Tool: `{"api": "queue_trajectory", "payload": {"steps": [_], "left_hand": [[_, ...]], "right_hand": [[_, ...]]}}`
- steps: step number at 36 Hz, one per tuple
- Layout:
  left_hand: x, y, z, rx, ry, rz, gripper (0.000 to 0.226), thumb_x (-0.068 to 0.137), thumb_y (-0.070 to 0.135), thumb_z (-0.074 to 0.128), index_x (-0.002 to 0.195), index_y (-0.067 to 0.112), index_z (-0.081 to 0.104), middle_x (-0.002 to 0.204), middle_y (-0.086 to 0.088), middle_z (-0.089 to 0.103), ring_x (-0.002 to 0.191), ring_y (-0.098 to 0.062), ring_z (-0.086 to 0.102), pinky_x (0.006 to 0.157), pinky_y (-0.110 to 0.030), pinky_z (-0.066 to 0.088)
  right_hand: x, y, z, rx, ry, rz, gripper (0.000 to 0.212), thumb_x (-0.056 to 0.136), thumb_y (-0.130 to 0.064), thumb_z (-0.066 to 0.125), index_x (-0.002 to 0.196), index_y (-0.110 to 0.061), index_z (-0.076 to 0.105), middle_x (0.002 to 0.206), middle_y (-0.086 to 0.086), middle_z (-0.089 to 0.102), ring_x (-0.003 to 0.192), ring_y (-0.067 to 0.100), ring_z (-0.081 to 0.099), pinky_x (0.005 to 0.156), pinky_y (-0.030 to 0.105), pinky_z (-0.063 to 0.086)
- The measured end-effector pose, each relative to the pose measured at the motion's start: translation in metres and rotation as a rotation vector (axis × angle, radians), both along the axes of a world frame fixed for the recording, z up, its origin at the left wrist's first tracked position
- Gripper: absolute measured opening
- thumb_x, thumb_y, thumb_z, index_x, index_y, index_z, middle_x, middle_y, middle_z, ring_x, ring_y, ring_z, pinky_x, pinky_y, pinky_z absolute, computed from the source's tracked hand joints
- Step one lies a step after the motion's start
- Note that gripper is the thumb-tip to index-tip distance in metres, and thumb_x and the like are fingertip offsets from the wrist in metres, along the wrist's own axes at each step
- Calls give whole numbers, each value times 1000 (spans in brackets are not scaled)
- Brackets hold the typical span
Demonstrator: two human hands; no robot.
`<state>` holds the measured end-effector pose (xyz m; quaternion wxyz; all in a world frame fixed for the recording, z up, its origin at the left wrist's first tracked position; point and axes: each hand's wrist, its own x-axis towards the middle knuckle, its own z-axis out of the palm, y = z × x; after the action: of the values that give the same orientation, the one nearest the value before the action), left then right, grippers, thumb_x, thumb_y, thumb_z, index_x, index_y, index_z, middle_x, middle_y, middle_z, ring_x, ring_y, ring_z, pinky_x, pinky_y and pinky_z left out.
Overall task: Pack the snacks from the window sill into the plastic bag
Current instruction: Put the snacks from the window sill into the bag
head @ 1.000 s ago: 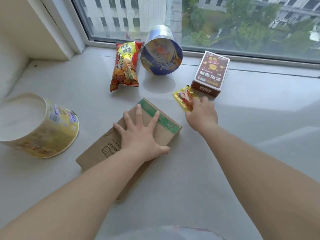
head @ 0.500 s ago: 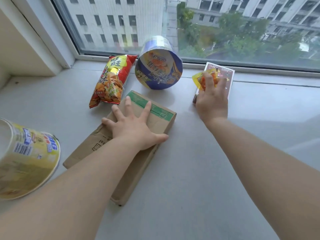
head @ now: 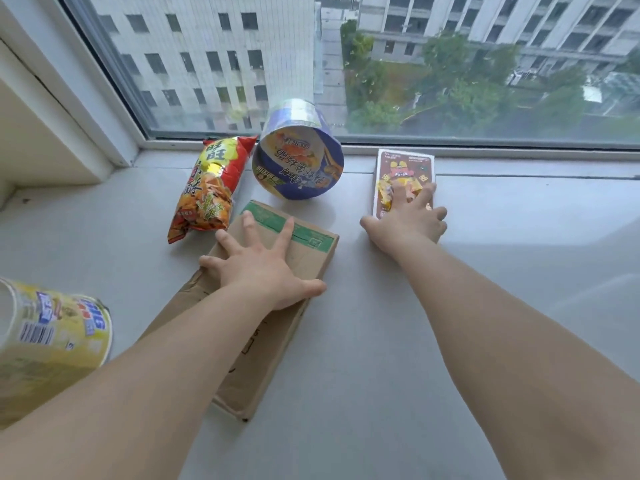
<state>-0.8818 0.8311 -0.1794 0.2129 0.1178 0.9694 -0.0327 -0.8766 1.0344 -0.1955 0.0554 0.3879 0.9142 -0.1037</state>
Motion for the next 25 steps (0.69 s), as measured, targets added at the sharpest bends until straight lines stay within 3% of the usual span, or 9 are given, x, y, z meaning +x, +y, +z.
{"api": "queue_trajectory", "payload": {"steps": [10,15,18,22,25], "left_hand": [[57,-21,1,-28,-76,-28,116,53,90,47,134,53,-29,148,-8,-37,135,-52,-16,98,-74,11],[97,-49,10,-28,-40,-46,113,51,89,46,136,56,-21,150,-5,-28,135,-51,-2,100,-69,18],[118,-68,21,-24,2,-14,111,51,89,46,139,55,-12,148,-3,-20,133,-48,6,102,-64,23],[121,-70,58,75,110,-1,113,49,88,47,141,53,-10,146,-3,-15,132,-43,8,103,-61,26],[120,-62,102,198,171,-48,113,49,87,50,139,55,-11,147,1,-13,135,-40,4,105,-61,24]], "right_hand": [[101,-27,5,20,-67,145,78,72,-59,53,138,-41,17,153,12,-4,112,42,36,93,45,34],[170,-52,14,-49,-106,186,84,69,-61,56,138,-43,13,152,8,-4,114,41,35,95,45,34],[196,-58,30,-196,-84,145,81,71,-59,55,140,-45,14,153,3,0,116,40,36,99,44,34],[213,-58,67,-464,119,-20,70,78,-53,49,140,-46,18,150,-1,13,116,39,39,102,44,33],[228,-62,98,-597,251,-33,75,72,-57,47,141,-45,18,146,-3,18,118,36,41,103,45,36]]}}
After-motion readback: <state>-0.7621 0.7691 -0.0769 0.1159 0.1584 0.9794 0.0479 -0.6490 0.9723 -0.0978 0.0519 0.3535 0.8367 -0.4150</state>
